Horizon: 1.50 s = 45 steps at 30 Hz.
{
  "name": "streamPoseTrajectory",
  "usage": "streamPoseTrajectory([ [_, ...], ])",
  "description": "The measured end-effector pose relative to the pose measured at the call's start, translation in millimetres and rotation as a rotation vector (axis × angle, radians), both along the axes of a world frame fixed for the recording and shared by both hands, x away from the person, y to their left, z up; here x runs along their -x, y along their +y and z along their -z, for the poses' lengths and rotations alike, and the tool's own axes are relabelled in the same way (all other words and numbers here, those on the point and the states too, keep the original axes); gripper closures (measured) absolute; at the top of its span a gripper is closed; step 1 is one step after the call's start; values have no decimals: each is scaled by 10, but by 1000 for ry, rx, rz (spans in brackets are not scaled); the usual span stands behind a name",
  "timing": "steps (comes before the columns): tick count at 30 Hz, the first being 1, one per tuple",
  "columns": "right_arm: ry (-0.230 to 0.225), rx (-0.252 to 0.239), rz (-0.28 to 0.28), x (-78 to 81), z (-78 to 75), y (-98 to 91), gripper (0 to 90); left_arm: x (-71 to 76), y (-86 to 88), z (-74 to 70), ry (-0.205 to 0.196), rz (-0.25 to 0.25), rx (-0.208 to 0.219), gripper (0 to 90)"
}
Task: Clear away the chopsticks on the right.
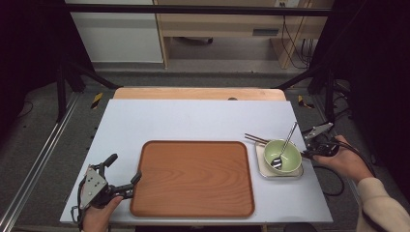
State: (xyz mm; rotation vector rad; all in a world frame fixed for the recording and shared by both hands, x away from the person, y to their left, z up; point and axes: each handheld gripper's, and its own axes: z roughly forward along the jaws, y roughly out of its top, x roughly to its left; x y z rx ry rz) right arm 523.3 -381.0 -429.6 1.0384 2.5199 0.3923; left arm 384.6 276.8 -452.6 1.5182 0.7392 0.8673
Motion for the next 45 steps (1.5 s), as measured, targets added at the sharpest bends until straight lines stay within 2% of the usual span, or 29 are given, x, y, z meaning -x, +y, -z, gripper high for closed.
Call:
streamPoseTrajectory([
  [9, 16, -2, -14, 25, -25, 25, 750, 0, -1, 0, -1, 1, -3, 35],
  [27, 55, 26, -43, -38, 72, 95, 731, -3, -11, 7, 5, 5, -8, 36],
  [29, 54, 27, -46, -40, 95, 103, 742, -2, -5, 3, 4, 3, -6, 37],
  [33, 68, 27, -58, -34, 95, 106, 840, -1, 5, 3, 3, 0, -5, 37],
  [38, 58, 5, -62, 8, 75, 92, 847, -2, -1, 3, 2, 3, -9, 37],
  [40, 40, -7, -30, 25, 60, 76, 848, -3, 1, 3, 1, 0, -8, 37],
  [44, -3, 0, 46, 14, -4, -18, 848, -5, 10, 2, -1, -6, -2, 36],
  [45, -16, 4, 79, 11, -41, -46, 848, -4, 12, 2, -1, -8, -1, 35],
])
